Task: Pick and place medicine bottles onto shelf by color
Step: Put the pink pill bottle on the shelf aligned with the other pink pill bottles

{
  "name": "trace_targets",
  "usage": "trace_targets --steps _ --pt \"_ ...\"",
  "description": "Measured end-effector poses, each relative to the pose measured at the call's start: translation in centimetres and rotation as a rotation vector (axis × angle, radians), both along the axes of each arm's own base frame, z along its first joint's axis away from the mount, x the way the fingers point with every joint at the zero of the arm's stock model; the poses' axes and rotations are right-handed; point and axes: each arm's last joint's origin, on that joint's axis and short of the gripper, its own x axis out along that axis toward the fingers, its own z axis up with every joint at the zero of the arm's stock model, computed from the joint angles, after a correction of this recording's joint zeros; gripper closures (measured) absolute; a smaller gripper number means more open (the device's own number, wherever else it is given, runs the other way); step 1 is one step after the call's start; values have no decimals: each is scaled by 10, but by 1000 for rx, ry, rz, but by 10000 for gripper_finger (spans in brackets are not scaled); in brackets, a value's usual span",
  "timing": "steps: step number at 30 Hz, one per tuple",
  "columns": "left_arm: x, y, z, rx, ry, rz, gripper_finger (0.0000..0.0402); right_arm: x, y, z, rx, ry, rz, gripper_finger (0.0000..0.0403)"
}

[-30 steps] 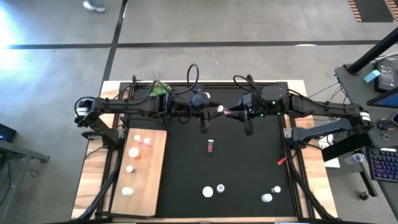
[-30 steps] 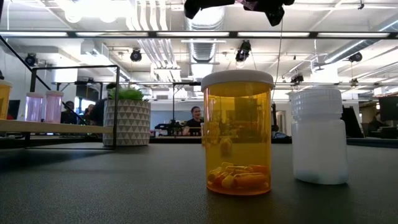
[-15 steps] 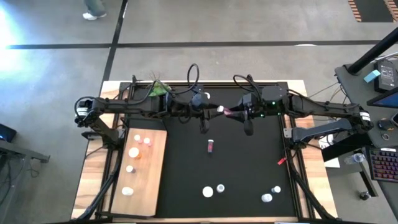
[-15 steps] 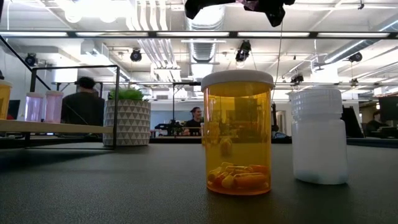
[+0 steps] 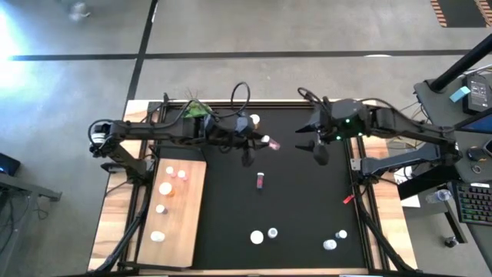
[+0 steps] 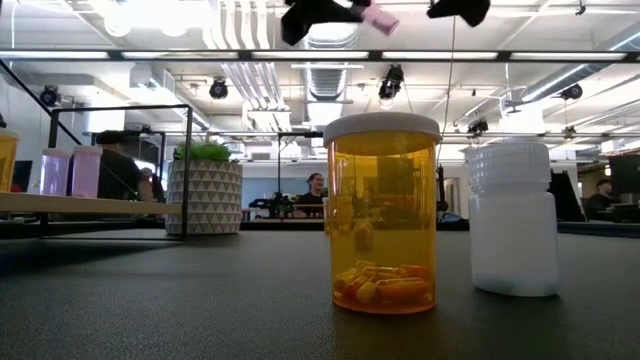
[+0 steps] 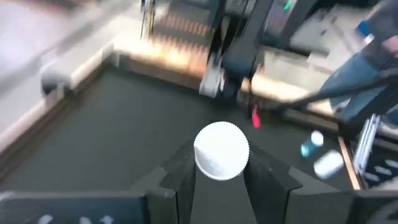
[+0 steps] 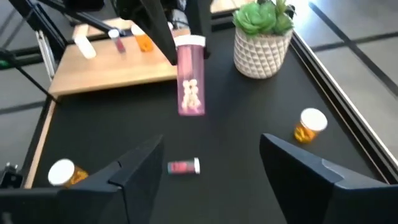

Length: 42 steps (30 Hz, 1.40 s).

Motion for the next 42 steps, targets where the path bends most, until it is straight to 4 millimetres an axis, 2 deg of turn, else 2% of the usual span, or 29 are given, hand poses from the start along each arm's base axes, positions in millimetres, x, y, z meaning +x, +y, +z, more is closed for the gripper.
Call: trace_targets --steps 4,9,17,21,30,42 --pt "-13 -5 -12 -140 173 47 302 -9 0 10 -14 36 -30 139" --pt "-39 -22 -22 -276 407 111 302 -12 0 13 -23 56 -45 146" --pt "-65 -57 -36 -319 641 301 302 -10 0 11 -21 65 -44 154" --pt "-78 -70 -40 -337 715 418 302 -9 0 10 -20 68 -43 150" --pt "-101 -96 -47 -340 762 626 302 -8 0 10 -19 67 -42 150" --pt "-116 -96 -95 -239 892 701 302 -8 0 10 -19 68 -42 148"
